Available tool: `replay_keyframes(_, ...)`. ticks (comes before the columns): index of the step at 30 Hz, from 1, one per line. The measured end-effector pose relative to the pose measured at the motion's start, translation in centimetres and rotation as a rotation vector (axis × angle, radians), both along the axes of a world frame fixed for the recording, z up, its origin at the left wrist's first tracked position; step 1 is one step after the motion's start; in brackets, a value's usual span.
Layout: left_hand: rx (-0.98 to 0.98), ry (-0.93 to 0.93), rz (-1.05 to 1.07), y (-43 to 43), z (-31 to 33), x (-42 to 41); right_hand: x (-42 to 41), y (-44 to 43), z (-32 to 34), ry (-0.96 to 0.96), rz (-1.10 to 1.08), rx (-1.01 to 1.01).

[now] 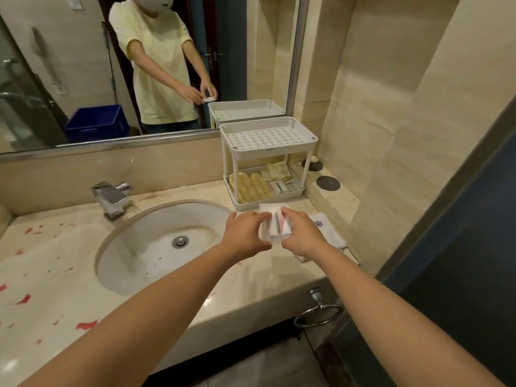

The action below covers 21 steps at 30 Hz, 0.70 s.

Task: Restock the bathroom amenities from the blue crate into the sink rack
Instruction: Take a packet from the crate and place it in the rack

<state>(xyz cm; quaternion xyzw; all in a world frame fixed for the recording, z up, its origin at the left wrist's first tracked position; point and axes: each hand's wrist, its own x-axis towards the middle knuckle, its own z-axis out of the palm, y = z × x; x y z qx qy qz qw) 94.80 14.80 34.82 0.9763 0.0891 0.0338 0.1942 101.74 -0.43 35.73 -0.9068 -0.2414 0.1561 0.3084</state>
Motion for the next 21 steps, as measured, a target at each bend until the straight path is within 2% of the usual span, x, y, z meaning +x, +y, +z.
replay_keyframes(8,0.015,-0.002,-0.026,1.5,-1.3,7.0,7.2,1.7,-1.2,0.013,-0.005,-0.040)
replay_keyframes(21,-0.047,0.150,0.037,4.6,-5.3,23.4,24.1,6.0,-4.6,0.017,0.084,-0.186)
